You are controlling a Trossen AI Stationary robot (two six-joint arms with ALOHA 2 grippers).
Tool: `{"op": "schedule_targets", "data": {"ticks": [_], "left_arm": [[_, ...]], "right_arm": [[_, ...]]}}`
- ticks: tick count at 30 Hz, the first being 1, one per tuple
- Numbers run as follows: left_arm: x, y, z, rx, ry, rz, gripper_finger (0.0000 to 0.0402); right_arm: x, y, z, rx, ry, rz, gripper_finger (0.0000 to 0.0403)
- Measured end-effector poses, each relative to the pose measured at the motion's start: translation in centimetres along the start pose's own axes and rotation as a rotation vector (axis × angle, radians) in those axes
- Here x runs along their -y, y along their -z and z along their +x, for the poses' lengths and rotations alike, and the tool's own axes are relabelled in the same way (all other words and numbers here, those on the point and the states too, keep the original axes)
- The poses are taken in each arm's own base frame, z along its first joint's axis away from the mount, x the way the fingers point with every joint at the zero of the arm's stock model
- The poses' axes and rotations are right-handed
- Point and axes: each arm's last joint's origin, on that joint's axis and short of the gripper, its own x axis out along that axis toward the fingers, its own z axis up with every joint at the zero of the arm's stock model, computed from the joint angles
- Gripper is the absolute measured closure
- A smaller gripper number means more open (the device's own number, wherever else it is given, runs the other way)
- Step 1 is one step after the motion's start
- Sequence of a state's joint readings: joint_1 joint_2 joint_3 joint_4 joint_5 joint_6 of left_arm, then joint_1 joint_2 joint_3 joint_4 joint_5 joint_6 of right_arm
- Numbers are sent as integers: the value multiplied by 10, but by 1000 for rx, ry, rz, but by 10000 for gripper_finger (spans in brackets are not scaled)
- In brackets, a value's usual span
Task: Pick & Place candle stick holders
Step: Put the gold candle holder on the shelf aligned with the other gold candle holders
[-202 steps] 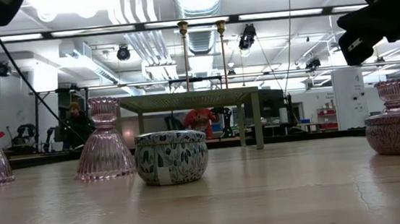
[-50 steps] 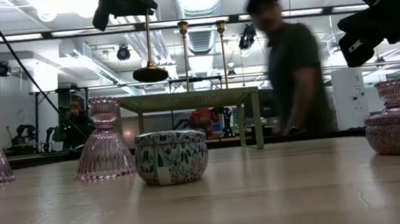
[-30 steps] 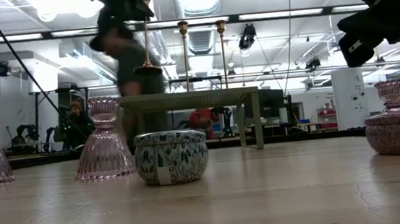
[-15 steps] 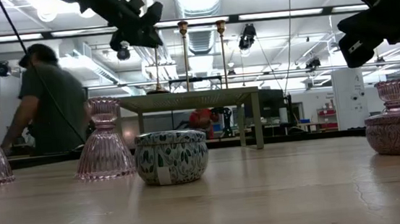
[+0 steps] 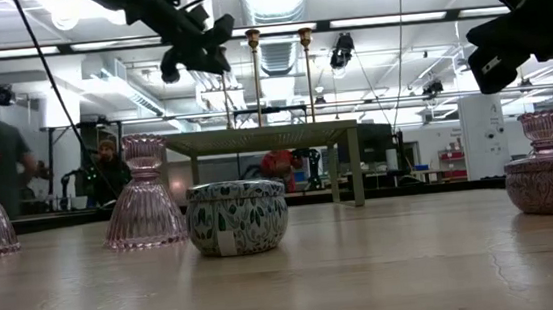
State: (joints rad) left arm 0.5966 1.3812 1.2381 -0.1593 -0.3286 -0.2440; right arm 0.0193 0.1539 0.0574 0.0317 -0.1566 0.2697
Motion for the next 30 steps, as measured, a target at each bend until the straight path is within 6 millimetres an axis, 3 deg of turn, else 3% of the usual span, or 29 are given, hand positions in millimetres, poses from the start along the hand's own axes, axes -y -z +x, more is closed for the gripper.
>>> {"op": "schedule_targets", "data": {"ticks": [19,30], "left_arm": [[-24,0,6,-50,-74,-8,317],[-25,2,7,-60,-75,-6,317]], "right_arm": [[0,0,0,0,0,0,394],[0,0,0,0,0,0,394]]}}
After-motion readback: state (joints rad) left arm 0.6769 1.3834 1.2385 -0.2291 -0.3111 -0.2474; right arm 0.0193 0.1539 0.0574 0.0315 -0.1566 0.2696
